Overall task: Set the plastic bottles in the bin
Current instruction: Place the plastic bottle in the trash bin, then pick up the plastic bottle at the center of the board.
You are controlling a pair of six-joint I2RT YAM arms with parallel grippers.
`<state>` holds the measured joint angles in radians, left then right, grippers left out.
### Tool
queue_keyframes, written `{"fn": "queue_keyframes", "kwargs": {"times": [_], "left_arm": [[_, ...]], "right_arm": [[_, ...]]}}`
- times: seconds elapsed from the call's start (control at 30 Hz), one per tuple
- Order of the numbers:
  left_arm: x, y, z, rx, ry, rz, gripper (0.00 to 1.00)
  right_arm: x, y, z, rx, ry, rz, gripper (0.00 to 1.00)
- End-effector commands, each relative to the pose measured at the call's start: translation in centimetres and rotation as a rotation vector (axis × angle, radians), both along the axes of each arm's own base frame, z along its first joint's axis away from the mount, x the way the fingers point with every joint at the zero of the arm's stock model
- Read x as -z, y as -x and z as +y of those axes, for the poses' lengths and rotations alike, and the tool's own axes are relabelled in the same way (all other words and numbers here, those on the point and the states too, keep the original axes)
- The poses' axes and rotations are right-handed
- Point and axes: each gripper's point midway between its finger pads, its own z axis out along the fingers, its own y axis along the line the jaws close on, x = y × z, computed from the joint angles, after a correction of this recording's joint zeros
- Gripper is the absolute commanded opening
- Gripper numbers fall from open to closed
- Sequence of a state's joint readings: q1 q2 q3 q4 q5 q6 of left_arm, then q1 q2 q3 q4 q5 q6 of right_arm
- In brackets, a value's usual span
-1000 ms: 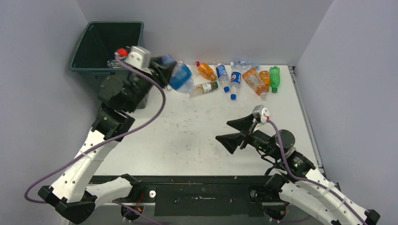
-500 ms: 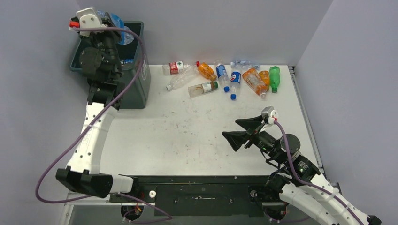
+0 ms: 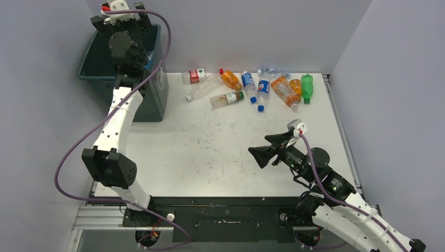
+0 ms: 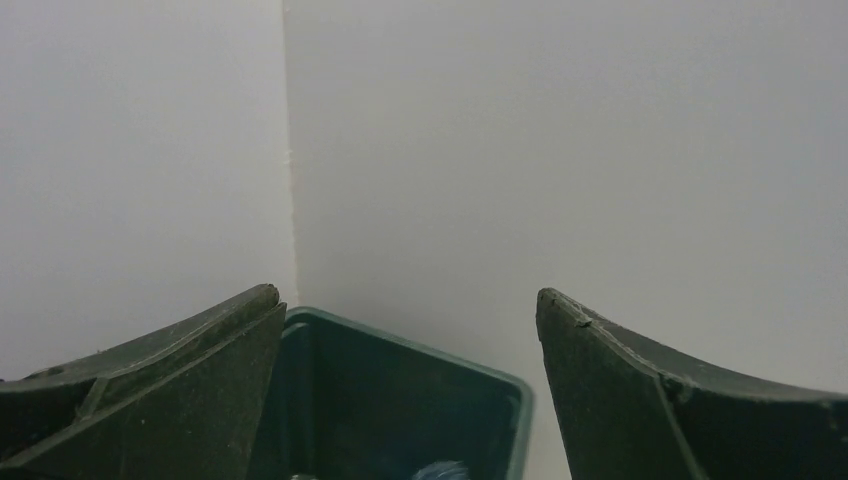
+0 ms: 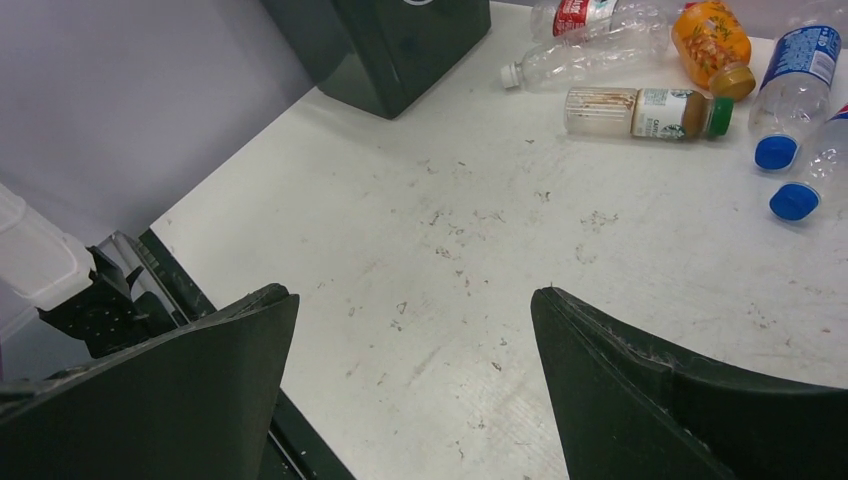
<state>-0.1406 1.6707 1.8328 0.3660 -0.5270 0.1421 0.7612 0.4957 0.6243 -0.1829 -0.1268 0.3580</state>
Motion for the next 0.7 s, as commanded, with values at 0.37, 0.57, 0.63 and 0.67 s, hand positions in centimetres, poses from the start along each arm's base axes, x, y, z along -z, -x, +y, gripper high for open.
{"fn": "queue_keyframes", "kwargs": {"times": [0.37, 0.57, 0.63, 0.67], "left_arm": [[-1.5, 13.4, -22.8, 0.777, -0.057, 0.016, 0.97], [11.6, 17.4, -28.0, 1.019, -0.072, 0.428, 0.97], [15.8, 18.3, -27.4, 1.019, -0.078, 0.519, 0.96], [17.2, 18.8, -26.8, 1.008, -0.086, 0.549, 0.96]], "right_arm": [[2.5, -7.0, -3.4, 0.481, -0.127, 0.12, 0.9], [4.8, -10.3, -5.3, 0.727, -0.13, 0.154, 0.9], [5.6, -11.4, -5.9, 0.786, -0.161, 0.158, 0.9], [6.0, -12.0, -6.3, 0.808, -0.175, 0.168, 0.9]]}}
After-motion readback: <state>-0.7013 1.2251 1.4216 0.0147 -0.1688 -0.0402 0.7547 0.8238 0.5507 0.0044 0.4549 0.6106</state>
